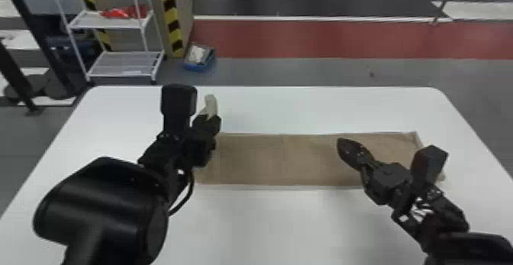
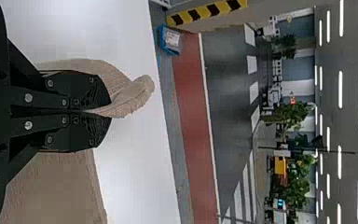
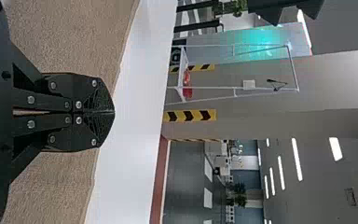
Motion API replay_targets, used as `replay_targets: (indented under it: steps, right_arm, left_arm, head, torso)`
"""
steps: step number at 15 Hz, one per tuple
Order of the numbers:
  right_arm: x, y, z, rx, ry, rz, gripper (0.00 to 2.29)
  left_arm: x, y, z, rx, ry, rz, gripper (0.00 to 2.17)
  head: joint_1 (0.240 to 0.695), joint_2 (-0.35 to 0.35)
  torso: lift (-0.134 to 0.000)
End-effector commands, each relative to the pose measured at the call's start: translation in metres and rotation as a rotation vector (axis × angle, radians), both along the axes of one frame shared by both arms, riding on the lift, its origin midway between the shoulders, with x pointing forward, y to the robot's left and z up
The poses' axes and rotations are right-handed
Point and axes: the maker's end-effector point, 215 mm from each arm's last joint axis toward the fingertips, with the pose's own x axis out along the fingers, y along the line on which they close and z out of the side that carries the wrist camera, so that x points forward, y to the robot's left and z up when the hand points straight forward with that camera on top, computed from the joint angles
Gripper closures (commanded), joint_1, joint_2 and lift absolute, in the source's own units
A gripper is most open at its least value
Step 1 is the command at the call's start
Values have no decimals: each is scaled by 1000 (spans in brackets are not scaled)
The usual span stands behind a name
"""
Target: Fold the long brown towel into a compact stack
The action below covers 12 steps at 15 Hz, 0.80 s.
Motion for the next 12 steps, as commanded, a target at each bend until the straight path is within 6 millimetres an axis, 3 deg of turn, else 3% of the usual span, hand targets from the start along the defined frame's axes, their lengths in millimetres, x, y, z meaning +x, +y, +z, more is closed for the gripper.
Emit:
replay_targets:
  steps: [1,5,7,8,9,12]
  right_arm:
    - [-8,-29,6,24,-21,-49,1598]
    - [-21,-95,18,39,-70,-120,1598]
    - [-28,-117,20,51,-84,-147,1598]
    - [-31,-123,19,54,-82,-152,1598]
    - [-33,-130,20,56,-90,-163,1598]
    - [-35,-133,19,62,-88,-168,1588]
  left_arm:
    - [4,-70,8,-9,-6,-78,1447]
    - [-4,-128,-31,123,37,-156,1443]
    - [-4,-143,-47,167,46,-170,1352]
    - [-2,-147,-51,161,36,-177,812]
    - [-1,-157,-48,130,16,-192,63]
    - [-4,-177,-39,61,-3,-222,36]
  head:
    - [695,-63]
    - [695,-210]
    - [695,-283]
    - [695,-301]
    - [695,-320]
    - [695,-350]
  torso:
    - [-125]
    - [-125]
    - [-125]
    - [-125]
    - [-125]
    - [-125]
